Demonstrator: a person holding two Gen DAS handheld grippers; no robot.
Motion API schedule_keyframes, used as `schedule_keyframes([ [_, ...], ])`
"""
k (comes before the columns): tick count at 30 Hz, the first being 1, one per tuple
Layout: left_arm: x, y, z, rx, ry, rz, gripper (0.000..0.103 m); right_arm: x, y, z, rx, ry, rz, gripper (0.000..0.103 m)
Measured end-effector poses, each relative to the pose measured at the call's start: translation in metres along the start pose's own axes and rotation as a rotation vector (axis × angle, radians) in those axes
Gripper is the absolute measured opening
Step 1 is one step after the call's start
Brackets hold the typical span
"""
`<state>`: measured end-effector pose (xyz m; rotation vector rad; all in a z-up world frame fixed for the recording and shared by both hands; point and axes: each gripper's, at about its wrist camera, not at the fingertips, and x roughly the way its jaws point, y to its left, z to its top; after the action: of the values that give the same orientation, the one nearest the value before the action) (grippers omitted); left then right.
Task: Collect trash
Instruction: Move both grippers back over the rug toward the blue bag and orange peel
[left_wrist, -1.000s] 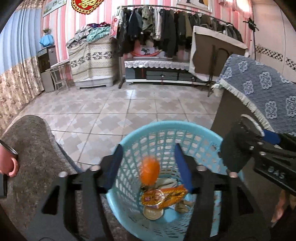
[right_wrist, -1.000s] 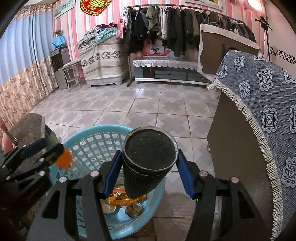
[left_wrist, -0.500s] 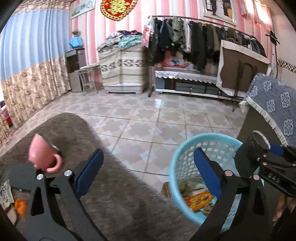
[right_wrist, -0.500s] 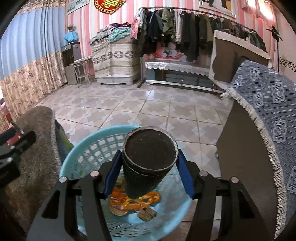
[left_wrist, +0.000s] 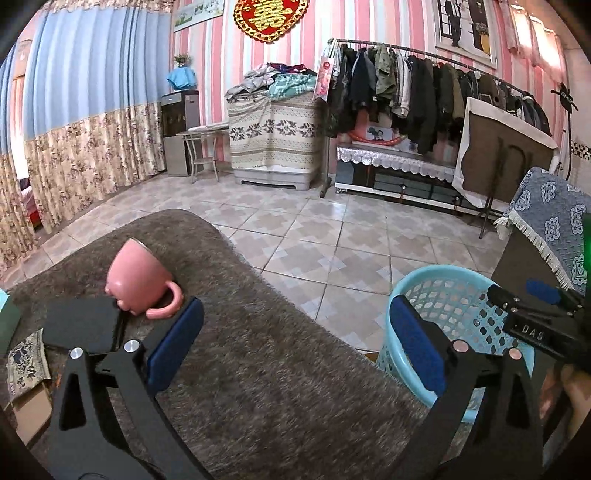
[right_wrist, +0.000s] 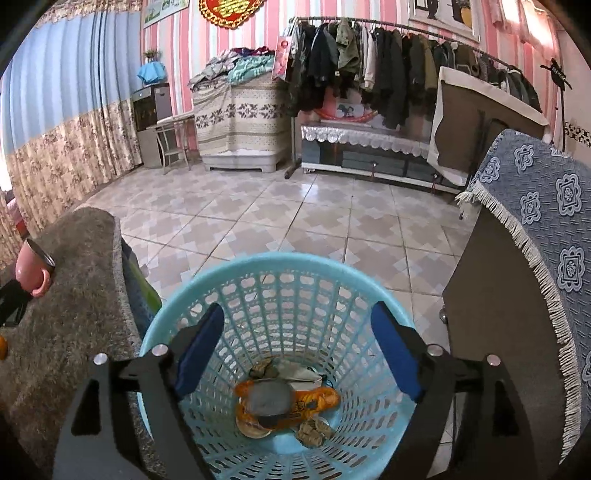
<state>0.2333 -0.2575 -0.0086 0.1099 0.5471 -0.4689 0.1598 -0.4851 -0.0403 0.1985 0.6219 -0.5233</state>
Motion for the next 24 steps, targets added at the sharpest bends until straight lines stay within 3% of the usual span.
schedule_keyframes([
  [1, -0.003, 0.003, 0.0, -0.003, -0.004, 0.002, 0.097, -0.002, 0.0, 0.0, 0.001, -0.007, 0.002, 0.089],
  [7, -0.023, 0.024, -0.002, -0.038, -0.027, 0.028, 0.097, -0.013, 0.01, 0.005, -0.025, -0.036, 0.012, 0.097],
  [13, -0.043, 0.057, -0.012, -0.084, -0.047, 0.077, 0.097, -0.024, 0.03, 0.007, -0.076, -0.056, 0.078, 0.098],
  [24, -0.078, 0.117, -0.052, -0.101, -0.004, 0.183, 0.097, -0.038, 0.086, -0.004, -0.152, -0.037, 0.244, 0.098],
])
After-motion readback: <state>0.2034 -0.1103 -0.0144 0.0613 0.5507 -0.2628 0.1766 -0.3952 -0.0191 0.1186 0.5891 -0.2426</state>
